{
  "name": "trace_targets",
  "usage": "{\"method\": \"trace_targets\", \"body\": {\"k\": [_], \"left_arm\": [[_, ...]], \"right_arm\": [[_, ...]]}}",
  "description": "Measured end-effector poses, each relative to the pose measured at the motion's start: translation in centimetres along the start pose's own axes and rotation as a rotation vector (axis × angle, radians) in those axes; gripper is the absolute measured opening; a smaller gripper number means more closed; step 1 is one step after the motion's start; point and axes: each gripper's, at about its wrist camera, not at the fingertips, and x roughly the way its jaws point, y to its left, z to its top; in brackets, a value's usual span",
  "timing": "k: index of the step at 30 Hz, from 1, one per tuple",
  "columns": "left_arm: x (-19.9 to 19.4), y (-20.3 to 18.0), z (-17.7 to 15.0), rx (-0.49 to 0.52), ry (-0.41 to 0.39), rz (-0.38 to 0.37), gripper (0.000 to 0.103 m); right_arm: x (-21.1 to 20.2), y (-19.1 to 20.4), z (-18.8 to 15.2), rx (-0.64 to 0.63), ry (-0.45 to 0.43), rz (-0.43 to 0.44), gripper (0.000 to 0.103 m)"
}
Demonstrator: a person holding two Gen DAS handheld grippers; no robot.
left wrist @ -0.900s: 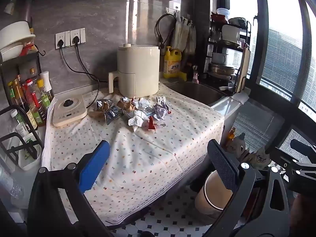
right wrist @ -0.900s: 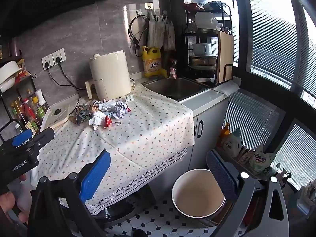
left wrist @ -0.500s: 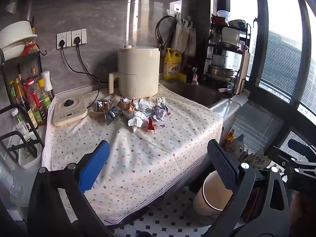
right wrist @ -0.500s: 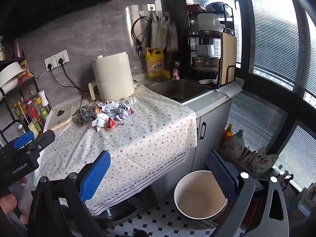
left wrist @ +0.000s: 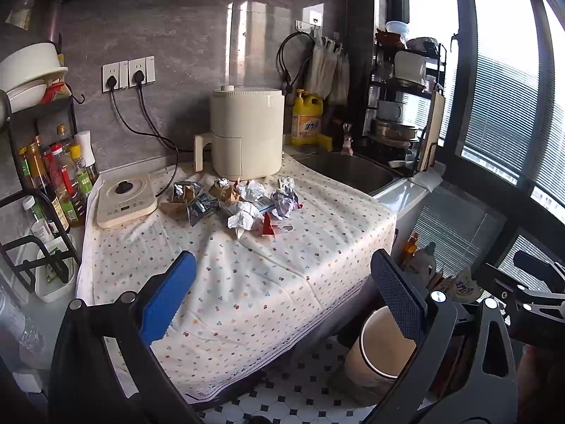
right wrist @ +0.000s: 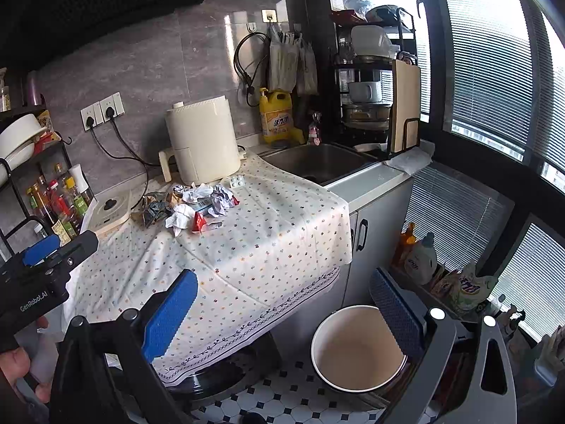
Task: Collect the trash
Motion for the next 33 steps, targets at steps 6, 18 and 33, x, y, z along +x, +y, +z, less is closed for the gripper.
{"method": "trace_targets", "body": {"k": [6,18,33], "left_arm": [[-0.1,0.0,0.1,0.000,-0.003,-0.001,0.098],[-0.7,-0.4,-0.2,0.002,-0.013,0.000,0.098],[-0.7,-0.7,0.2,-0.020,-0.016,0.013,0.098]], "right_arm": [[-0.2,-0.3,0.0,-0.001,0.000,0.004,0.095],[-0.4,-0.6,-0.4,-0.003,-0.012,0.004,0.095],[0.2,-0.8,0.1,0.002,-0.024,0.014,0.095]]}}
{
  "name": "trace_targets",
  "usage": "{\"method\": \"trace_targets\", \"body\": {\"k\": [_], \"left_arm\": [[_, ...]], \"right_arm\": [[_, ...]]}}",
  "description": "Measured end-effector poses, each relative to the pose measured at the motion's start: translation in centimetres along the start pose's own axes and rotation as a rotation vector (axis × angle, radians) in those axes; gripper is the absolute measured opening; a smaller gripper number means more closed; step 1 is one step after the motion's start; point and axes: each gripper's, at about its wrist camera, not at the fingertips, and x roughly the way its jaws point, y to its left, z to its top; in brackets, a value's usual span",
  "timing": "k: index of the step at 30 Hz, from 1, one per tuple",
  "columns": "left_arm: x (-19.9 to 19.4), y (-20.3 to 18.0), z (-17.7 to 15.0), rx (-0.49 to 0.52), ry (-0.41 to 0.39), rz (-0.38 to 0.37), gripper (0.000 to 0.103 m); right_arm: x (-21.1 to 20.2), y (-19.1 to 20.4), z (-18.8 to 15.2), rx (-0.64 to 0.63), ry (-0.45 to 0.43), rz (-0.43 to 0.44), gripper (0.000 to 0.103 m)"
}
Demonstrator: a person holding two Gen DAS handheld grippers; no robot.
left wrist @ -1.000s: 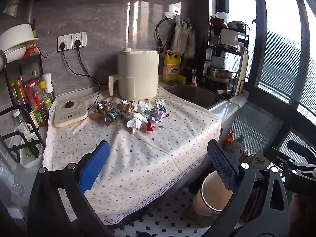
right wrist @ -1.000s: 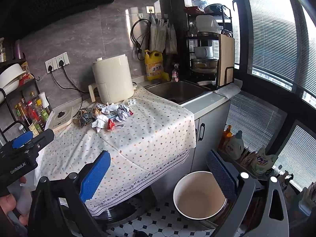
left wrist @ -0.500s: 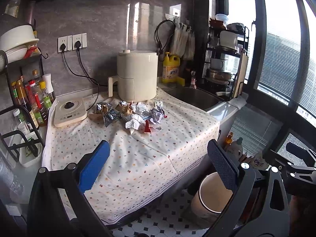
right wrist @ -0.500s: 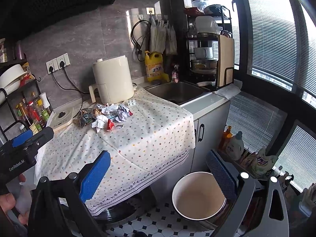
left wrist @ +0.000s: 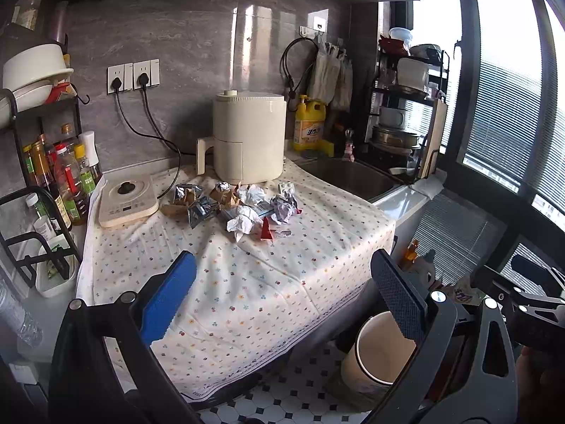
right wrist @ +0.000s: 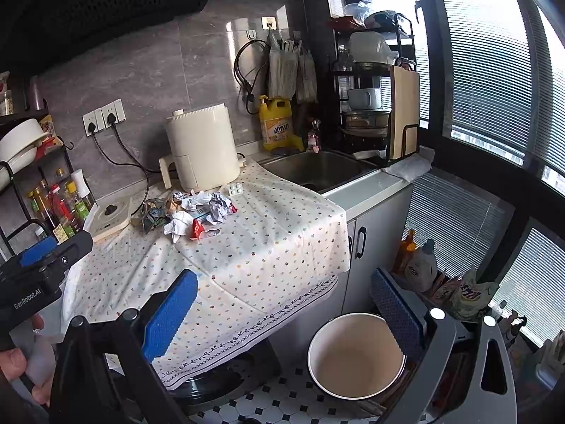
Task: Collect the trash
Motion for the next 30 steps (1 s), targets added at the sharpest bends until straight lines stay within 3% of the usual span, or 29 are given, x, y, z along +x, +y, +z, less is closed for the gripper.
{"method": "trace_targets", "body": {"k": [30], "left_arm": [[-0.07,0.62,0.25,-0.018,0.002,0.021,0.098]], "right_arm": [[0.62,-0.46,0.79,0.015,-0.017,0.013,0.095]]}}
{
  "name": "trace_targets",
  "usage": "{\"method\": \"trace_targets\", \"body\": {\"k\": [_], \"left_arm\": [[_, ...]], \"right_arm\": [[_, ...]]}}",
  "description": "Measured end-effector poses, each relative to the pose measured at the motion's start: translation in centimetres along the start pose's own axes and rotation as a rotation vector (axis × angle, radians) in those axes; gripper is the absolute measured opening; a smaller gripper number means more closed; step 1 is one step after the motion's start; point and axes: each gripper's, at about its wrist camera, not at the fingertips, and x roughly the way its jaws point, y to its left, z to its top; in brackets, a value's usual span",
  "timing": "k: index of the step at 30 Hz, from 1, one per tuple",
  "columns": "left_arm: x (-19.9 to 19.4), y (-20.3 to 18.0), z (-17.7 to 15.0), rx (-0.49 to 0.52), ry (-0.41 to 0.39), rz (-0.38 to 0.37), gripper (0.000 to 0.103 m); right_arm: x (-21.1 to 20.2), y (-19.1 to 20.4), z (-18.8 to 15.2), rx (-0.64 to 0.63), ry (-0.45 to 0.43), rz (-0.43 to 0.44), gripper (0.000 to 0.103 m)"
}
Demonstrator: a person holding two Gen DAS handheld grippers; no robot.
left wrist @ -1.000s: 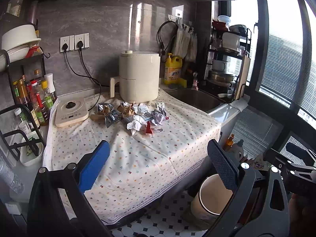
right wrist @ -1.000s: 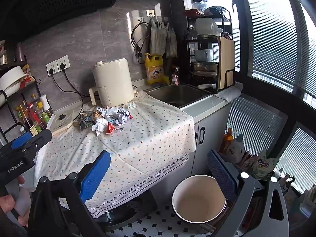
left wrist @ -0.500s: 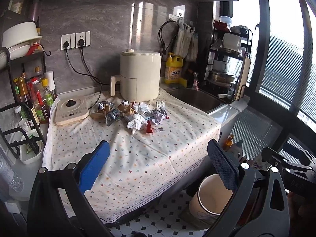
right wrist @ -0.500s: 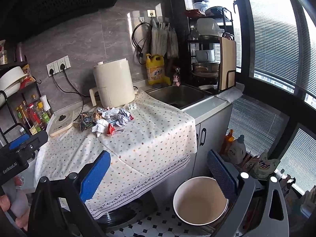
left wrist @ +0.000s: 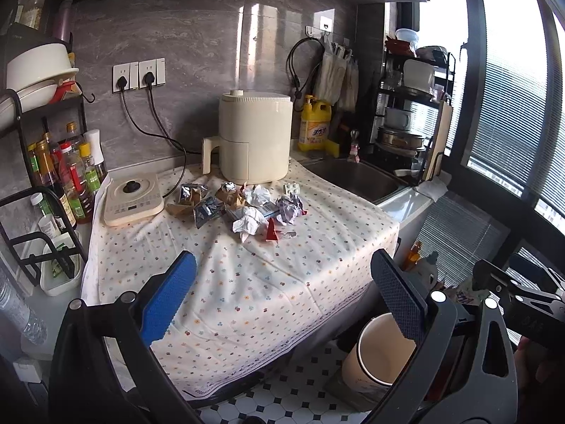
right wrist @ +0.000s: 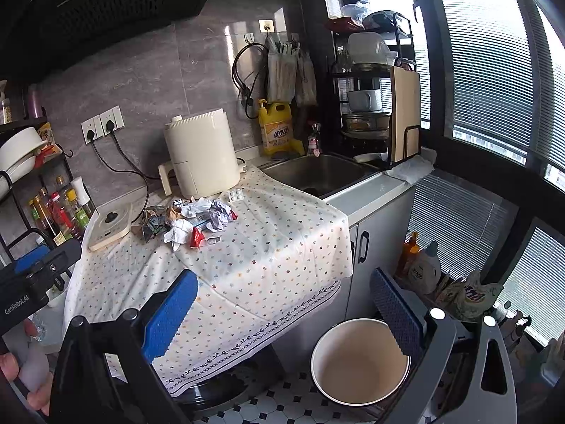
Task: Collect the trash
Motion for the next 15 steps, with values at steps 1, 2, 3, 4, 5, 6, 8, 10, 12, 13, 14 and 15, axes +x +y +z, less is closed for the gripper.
{"method": "trace_targets", "body": {"k": [1,2,3,4,5,6,8,10,12,13,14,15], "left_arm": [[0.0,0.1,0.1,-0.003,0.002,0.002,0.098],[0.0,0.3,0.1,-0.007,0.004,0.004,0.098],[0.0,0.4,0.2,-0.011,0.006,0.009,0.098],[0.1,0.6,0.2,-0.014,0.006,0.020,0.098],[0.1,0.7,0.3,-0.017,0.006,0.028,0.098],[0.2,1.0,0.4,-0.022,0.007,0.032,0.098],[0.6,1.6,0.5,-0.030,0.011,0.037,0.098],[1.0,2.1,0.7,-0.031,0.012,0.049,0.098],[1.7,2.8,0.9,-0.039,0.015,0.057,0.098],[2.0,3.1,1.0,-0.047,0.018,0.059,0.098],[2.3,3.5,1.2,-0.055,0.019,0.062,0.098],[2.7,3.9,1.3,-0.063,0.019,0.067,0.098]], "right_arm": [[0.1,0.1,0.2,-0.002,0.004,0.001,0.095],[0.2,0.3,0.3,-0.005,0.007,0.004,0.095],[0.4,0.4,0.6,-0.009,0.008,0.008,0.095],[0.5,0.6,0.8,-0.013,0.008,0.010,0.095],[0.7,0.8,0.9,-0.016,0.009,0.014,0.095],[0.9,1.1,1.0,-0.018,0.010,0.019,0.095],[1.4,1.5,1.3,-0.018,0.012,0.031,0.096],[2.1,1.9,1.7,-0.018,0.013,0.040,0.095],[3.0,2.4,2.2,-0.022,0.017,0.051,0.095],[3.5,2.7,2.4,-0.025,0.021,0.058,0.095],[3.9,3.0,2.7,-0.029,0.024,0.066,0.095],[4.4,3.3,2.9,-0.035,0.023,0.074,0.095]]}}
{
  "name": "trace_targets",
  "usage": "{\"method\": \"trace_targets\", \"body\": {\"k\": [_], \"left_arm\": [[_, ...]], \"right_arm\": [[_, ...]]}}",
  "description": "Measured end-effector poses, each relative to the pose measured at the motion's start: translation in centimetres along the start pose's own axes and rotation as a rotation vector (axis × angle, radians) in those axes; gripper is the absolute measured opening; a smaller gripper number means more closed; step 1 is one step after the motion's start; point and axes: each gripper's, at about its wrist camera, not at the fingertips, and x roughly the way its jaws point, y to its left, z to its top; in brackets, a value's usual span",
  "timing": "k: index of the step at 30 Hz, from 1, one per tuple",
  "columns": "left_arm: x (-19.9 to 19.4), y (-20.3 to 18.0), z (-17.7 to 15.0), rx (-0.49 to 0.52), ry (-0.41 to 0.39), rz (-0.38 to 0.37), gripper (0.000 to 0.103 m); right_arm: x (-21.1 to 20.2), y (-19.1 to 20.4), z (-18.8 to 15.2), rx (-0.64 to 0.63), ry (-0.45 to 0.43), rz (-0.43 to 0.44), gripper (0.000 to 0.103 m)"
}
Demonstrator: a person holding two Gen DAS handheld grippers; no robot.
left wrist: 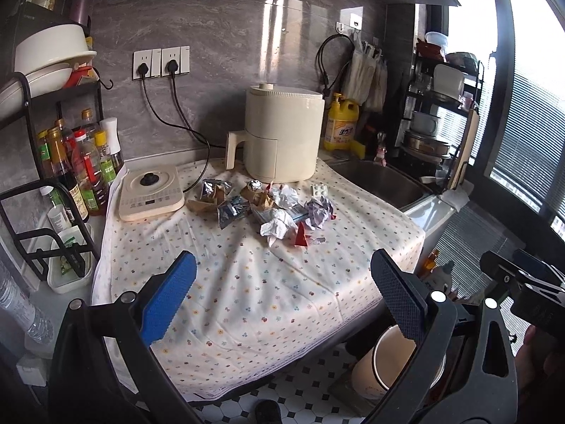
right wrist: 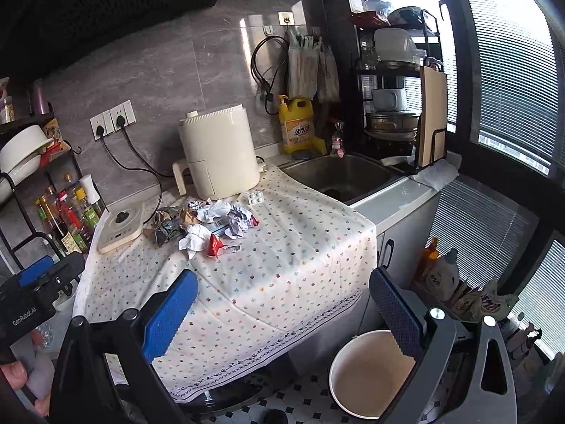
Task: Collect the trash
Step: 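Grasp the silver foil wrapper with the left tool while the right tool grasps the red wrapper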
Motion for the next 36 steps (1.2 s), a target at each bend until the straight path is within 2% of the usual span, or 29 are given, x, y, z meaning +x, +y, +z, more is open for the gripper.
{"method": "trace_targets", "body": {"k": [10,14,21,25,36], "left_arm": [[4.7,3.2,1.5,-0.070,0.014,0.034,0.098],[7.8,4.3,1.9,-0.098,0.053,0.037,0.090],[14.0,5.8,2.4,-0.133,0.129,0.041,0.074],[17.5,7.0,2.7,-0.156,0.161,0.049,0.071],[26.3,10.2,4.0,-0.222,0.242,0.058,0.069]], "right_arm": [[6.0,3.6,2.1,-0.078,0.034,0.070,0.095],[8.7,4.3,2.7,-0.084,0.050,0.094,0.095],[13.8,4.7,2.9,-0.084,0.142,0.133,0.080],[16.3,4.9,3.1,-0.079,0.182,0.148,0.072],[23.2,7.6,4.2,-0.057,0.272,0.183,0.065]]}}
